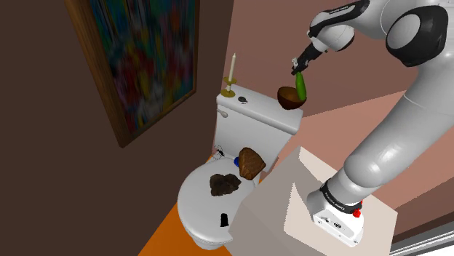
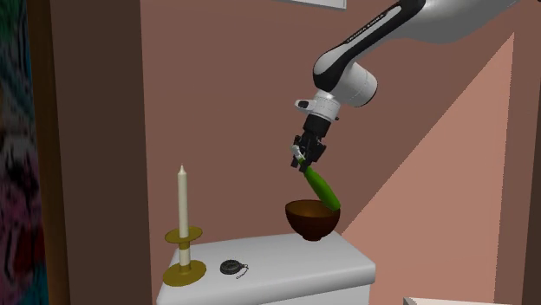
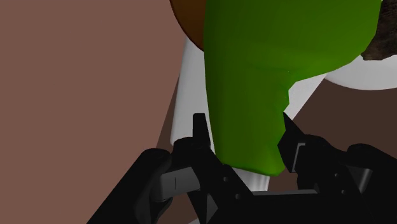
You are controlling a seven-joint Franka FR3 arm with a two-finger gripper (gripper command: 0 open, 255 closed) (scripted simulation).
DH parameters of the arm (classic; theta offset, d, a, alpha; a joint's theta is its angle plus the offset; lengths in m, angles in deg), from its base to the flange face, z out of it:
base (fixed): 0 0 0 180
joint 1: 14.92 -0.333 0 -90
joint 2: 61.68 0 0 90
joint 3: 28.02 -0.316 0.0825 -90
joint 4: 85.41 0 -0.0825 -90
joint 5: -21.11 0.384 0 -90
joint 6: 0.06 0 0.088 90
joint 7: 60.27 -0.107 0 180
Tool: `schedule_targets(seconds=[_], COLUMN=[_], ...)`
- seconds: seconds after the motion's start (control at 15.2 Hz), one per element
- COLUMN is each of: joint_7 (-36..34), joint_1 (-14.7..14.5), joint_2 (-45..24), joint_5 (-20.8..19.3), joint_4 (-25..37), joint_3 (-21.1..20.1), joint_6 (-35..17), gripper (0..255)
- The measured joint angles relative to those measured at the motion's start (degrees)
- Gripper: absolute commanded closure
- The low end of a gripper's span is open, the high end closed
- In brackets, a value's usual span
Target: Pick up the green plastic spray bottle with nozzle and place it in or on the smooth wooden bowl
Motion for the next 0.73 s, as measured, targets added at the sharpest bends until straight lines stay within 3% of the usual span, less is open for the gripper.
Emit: schedule_targets(seconds=[0.26, 0.33, 0.73], joint_7=[0.15, 0.15, 0.16], joint_1=[0.02, 0.02, 0.02], joint_2=[-0.05, -0.04, -0.03], joint_5=[0.12, 0.12, 0.12], joint_4=[-0.16, -0.17, -0.18], joint_3=[0.00, 0.00, 0.00], joint_6=[-0.19, -0.20, -0.22], gripper=[255, 0, 0])
